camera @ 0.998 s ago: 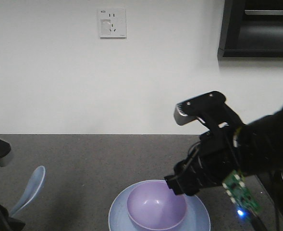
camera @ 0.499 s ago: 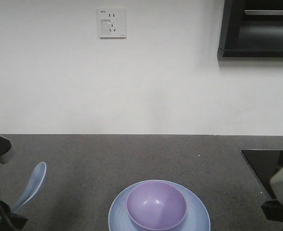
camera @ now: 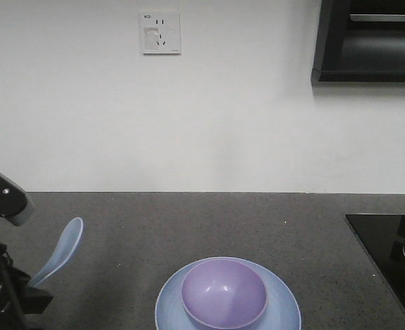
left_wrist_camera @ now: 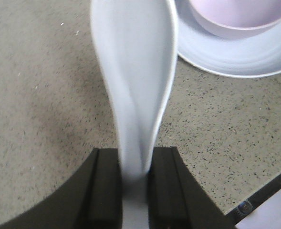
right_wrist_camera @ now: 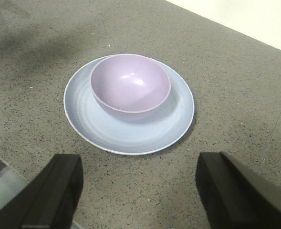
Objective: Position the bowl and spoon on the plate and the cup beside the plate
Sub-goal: 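Move the held spoon with the left gripper toward the bowl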
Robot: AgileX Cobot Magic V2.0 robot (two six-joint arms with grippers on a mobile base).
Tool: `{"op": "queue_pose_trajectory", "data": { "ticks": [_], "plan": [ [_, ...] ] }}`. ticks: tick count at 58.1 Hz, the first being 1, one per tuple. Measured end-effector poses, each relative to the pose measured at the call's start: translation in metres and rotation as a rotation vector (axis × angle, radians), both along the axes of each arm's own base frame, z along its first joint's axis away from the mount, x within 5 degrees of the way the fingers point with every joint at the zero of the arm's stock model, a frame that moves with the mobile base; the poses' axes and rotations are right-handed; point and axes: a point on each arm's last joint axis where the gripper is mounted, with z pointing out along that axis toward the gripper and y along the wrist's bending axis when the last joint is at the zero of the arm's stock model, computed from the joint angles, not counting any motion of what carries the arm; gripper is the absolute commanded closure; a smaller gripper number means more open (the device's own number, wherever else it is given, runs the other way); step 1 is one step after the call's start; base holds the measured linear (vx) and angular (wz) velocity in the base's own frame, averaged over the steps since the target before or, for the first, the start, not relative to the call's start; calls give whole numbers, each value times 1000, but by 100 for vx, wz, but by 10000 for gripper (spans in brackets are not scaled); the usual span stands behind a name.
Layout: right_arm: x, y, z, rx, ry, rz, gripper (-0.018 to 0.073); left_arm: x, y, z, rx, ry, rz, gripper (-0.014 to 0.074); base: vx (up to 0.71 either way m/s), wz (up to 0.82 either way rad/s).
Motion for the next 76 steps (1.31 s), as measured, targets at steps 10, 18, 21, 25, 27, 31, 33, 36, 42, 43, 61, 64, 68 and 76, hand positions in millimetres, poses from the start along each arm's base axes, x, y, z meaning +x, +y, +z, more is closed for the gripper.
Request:
{"op": "queue_pose_trajectory", "data": {
  "ticks": [10,18,21,25,27,31,33,36,42,43,61,64,68,76],
  "plan": [
    [0,0,0,0,0,0,-1,17,-17,8,22,22,-125,447,0,0],
    [0,0,0,0,0,0,-1,36,-44,8,53,48,-222,444,0,0],
    [0,0,0,0,0,0,-1,43,-57,9,64,48,-261,442,0,0],
    [0,0,0,0,0,0,-1,52,-72,6,85,61,-300,440,0,0],
    [0,0,0,0,0,0,-1,58,-80,4,100,68,-318,439,0,0],
    [0,0,0,0,0,0,-1,69,-94,-1,128,87,-344,439,0,0],
    [0,0,0,0,0,0,-1,75,-102,-4,146,96,-359,439,0,0],
    [0,0,0,0,0,0,-1,83,-114,-9,175,109,-377,439,0,0],
    [0,0,0,0,0,0,-1,99,-137,-21,239,124,-411,439,0,0],
    [0,0,0,0,0,0,-1,102,-141,-25,252,132,-415,439,0,0],
    [0,0,0,0,0,0,-1,131,-193,-62,413,95,-471,439,0,0],
    [0,0,0,0,0,0,-1,132,-197,-70,438,99,-477,439,0,0],
    [0,0,0,0,0,0,-1,134,-200,-80,465,109,-483,438,0,0],
    [0,0,0,0,0,0,-1,138,-204,-95,491,133,-489,409,0,0]
  ]
}}
